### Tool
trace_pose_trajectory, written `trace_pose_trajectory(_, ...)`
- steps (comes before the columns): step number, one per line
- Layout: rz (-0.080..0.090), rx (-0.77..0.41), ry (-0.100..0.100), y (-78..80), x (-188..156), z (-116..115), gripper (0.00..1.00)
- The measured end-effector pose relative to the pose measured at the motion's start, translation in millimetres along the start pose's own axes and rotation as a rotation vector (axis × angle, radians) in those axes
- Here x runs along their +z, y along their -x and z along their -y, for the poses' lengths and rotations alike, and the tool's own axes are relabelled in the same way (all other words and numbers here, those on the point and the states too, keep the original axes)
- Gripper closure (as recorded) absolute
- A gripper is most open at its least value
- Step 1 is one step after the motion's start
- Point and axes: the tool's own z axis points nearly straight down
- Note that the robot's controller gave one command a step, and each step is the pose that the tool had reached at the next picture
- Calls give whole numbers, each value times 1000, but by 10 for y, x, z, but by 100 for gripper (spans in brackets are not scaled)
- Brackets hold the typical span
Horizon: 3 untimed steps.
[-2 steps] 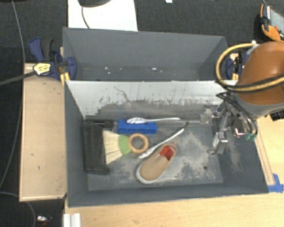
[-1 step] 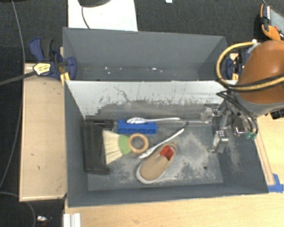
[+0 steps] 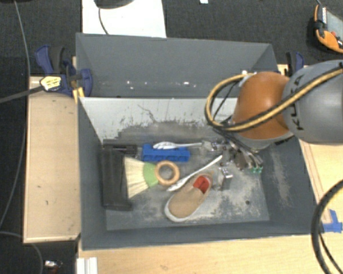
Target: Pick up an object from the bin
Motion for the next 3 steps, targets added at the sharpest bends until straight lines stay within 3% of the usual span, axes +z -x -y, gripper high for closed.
trace_pose_trajectory(1, 7, -20, -3, 197, -641, -68, 0)
trace_pose_trajectory(2, 0, -334, 3, 35, -48, -631, 0)
trace_pose_trajectory(3, 10, -290, -3, 134, 218, -253, 0)
